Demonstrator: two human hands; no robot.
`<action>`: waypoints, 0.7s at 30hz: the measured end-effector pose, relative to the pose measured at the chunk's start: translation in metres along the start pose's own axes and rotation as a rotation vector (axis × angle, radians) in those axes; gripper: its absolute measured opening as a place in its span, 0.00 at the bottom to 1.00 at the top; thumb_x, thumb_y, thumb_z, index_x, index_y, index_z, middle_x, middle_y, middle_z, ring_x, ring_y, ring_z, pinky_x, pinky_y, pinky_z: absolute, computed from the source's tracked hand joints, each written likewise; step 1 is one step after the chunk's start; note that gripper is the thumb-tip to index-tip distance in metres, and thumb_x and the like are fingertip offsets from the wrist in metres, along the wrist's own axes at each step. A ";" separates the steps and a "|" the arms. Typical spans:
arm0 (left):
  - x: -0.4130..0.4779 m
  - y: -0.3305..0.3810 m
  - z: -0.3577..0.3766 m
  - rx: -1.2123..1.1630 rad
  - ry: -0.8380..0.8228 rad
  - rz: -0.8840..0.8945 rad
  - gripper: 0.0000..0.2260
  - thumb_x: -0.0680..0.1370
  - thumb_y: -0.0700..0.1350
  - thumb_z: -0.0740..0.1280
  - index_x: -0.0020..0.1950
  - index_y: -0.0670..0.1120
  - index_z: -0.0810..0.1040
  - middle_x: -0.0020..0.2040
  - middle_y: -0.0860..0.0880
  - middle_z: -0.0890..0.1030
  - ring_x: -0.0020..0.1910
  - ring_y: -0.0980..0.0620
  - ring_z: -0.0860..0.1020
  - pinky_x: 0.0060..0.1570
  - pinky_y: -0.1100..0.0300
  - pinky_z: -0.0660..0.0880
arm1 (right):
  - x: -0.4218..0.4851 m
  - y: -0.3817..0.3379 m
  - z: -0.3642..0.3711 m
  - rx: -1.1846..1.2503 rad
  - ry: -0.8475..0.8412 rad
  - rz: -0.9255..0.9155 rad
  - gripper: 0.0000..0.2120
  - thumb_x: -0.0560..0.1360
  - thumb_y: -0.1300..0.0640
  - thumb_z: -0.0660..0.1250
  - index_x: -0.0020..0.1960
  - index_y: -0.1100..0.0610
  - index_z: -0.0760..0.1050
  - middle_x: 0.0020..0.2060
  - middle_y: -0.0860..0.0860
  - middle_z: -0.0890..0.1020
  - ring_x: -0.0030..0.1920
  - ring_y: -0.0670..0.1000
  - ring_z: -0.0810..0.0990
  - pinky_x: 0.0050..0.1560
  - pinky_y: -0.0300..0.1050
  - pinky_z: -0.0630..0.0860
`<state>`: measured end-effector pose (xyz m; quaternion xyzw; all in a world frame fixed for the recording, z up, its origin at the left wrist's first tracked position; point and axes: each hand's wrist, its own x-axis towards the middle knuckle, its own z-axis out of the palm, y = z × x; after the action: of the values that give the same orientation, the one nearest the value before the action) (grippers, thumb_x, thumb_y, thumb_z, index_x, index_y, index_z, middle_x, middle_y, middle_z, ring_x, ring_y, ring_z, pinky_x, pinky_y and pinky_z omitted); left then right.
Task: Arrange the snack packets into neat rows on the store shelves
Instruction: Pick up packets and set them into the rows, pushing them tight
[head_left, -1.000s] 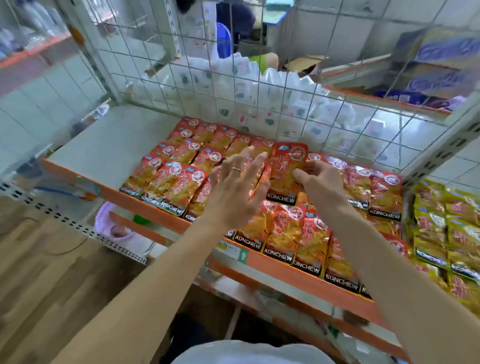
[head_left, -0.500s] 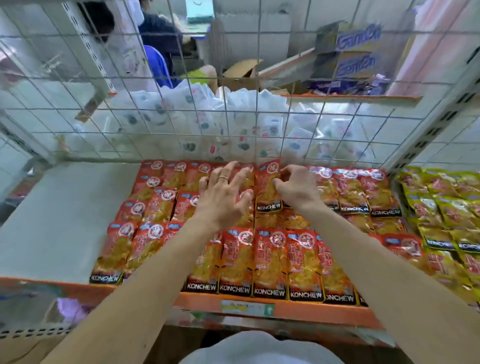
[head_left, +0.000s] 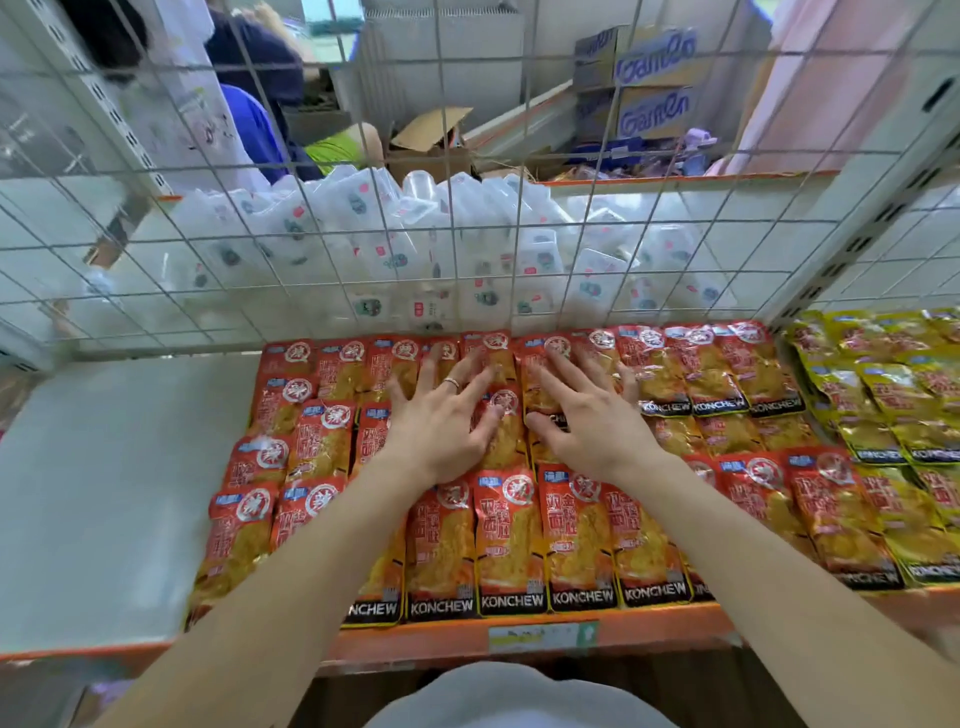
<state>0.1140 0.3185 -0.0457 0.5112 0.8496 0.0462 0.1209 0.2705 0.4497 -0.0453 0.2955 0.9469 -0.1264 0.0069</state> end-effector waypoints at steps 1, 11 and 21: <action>0.000 0.000 0.001 -0.001 -0.011 -0.003 0.26 0.82 0.64 0.48 0.81 0.63 0.49 0.82 0.61 0.46 0.81 0.48 0.40 0.72 0.28 0.44 | 0.000 0.000 0.002 0.002 -0.017 0.015 0.30 0.81 0.37 0.53 0.80 0.39 0.48 0.81 0.43 0.46 0.80 0.50 0.41 0.76 0.63 0.35; 0.003 -0.001 0.003 -0.006 -0.037 -0.011 0.26 0.83 0.64 0.47 0.81 0.63 0.49 0.82 0.62 0.47 0.81 0.48 0.41 0.72 0.28 0.43 | 0.007 -0.001 0.001 -0.035 -0.052 0.035 0.29 0.82 0.40 0.50 0.80 0.40 0.45 0.81 0.42 0.45 0.81 0.50 0.41 0.76 0.64 0.34; -0.022 0.003 -0.011 -0.158 0.231 0.078 0.28 0.80 0.64 0.48 0.80 0.59 0.55 0.82 0.58 0.50 0.79 0.48 0.53 0.72 0.36 0.53 | -0.023 -0.005 -0.004 0.120 0.032 -0.060 0.30 0.80 0.35 0.47 0.80 0.39 0.47 0.81 0.43 0.43 0.80 0.52 0.38 0.77 0.64 0.36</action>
<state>0.1238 0.3012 -0.0309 0.5241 0.8310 0.1765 0.0602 0.2865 0.4341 -0.0386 0.2690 0.9460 -0.1785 -0.0300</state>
